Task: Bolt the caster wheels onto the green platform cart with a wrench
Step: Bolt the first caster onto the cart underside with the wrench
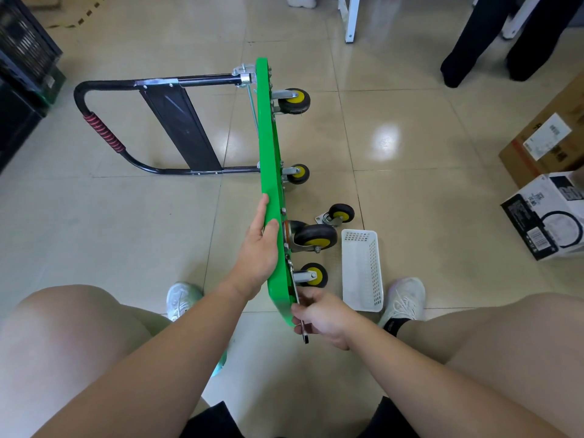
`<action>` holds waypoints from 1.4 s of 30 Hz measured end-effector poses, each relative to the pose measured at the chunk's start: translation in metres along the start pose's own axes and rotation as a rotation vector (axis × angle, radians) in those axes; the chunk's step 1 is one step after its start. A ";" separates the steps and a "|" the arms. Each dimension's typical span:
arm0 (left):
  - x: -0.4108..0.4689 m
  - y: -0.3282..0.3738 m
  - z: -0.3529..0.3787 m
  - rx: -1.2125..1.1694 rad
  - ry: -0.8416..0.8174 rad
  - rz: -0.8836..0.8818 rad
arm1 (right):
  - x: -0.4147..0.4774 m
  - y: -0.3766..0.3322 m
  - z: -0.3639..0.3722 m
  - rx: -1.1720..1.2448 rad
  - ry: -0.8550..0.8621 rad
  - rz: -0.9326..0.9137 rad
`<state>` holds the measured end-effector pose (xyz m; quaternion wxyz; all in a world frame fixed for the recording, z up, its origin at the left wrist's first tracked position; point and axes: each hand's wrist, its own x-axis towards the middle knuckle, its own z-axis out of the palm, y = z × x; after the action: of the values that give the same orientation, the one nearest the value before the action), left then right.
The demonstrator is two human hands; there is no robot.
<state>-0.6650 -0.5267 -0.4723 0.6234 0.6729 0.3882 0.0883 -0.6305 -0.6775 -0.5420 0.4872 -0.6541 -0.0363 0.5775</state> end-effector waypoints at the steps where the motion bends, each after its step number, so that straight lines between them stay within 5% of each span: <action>1: 0.000 0.000 0.000 0.003 0.000 -0.003 | 0.000 0.000 0.000 -0.014 0.007 -0.007; 26: -0.003 0.002 0.003 0.010 0.022 0.007 | 0.003 0.010 0.005 -0.063 0.177 -0.068; 42: 0.003 -0.005 0.002 0.015 0.041 0.014 | 0.009 0.032 0.020 0.283 0.162 0.003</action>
<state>-0.6641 -0.5268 -0.4779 0.6099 0.6781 0.3968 0.1034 -0.6594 -0.6767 -0.5672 0.5749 -0.6234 0.0857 0.5230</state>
